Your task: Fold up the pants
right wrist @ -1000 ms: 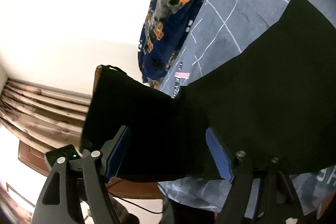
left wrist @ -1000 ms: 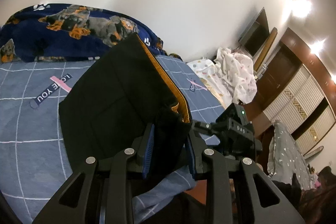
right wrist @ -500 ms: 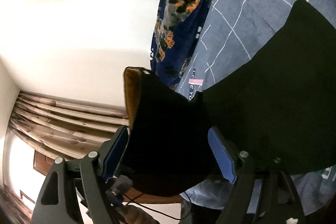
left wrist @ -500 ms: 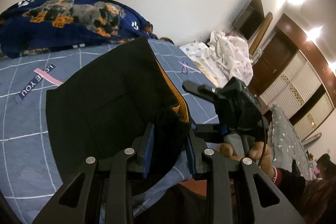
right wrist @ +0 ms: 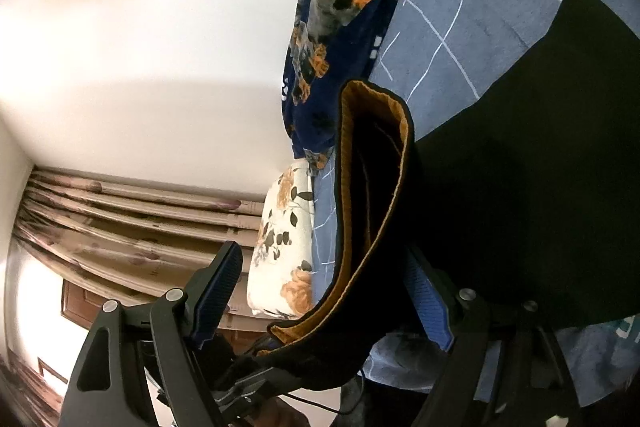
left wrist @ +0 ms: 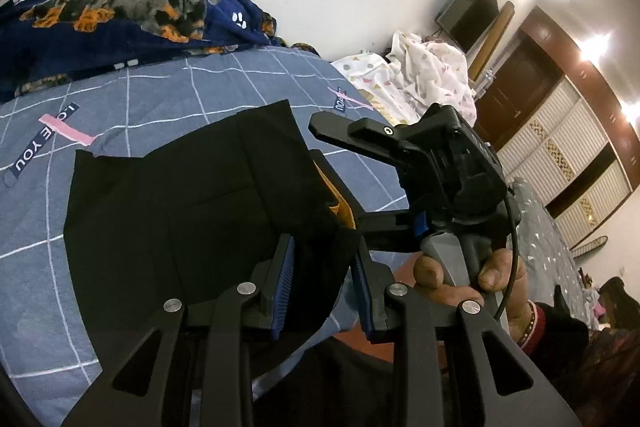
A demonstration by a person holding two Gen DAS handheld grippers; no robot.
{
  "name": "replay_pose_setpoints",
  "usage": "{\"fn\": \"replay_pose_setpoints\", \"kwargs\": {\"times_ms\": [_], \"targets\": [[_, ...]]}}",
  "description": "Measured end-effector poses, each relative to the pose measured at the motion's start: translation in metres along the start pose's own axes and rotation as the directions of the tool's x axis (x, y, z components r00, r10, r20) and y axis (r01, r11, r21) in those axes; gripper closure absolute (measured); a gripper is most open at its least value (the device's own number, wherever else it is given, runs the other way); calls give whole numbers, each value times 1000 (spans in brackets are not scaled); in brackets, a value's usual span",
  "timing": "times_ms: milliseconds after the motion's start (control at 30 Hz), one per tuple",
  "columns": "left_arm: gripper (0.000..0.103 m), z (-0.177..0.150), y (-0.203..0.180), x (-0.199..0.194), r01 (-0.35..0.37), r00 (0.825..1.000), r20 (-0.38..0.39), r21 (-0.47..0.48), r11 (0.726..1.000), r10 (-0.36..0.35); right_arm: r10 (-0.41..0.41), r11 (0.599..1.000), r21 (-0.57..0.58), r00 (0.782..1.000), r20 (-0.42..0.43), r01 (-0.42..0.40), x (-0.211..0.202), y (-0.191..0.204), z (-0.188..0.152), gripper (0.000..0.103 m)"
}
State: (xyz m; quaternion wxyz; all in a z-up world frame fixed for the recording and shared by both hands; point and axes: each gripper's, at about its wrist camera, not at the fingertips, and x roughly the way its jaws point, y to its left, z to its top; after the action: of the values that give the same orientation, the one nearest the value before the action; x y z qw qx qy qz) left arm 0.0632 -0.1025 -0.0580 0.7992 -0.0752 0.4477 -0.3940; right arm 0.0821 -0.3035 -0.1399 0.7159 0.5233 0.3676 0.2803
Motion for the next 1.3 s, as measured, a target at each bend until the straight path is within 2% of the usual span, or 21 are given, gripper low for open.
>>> {"fn": "replay_pose_setpoints", "kwargs": {"times_ms": [167,267,433,733,1300], "targets": [[74,-1,-3,5,-6,1000,-14,8,1000,6,-31,999,-22,1000,-3,31,1,-2,1,34],[74,-1,-4,9,-10,1000,-20,14,1000,11,-59,998,-33,998,-4,59,1,-3,2,43],[74,-3,-7,14,-22,999,-23,28,999,22,-127,991,-49,992,0,127,-3,-9,4,77],[74,-4,-18,29,-67,997,-35,96,993,71,-177,979,-99,984,37,180,-8,-8,4,86],[71,-8,-31,38,-140,989,-21,191,971,147,-193,970,-138,979,62,200,-10,-6,6,89]]}}
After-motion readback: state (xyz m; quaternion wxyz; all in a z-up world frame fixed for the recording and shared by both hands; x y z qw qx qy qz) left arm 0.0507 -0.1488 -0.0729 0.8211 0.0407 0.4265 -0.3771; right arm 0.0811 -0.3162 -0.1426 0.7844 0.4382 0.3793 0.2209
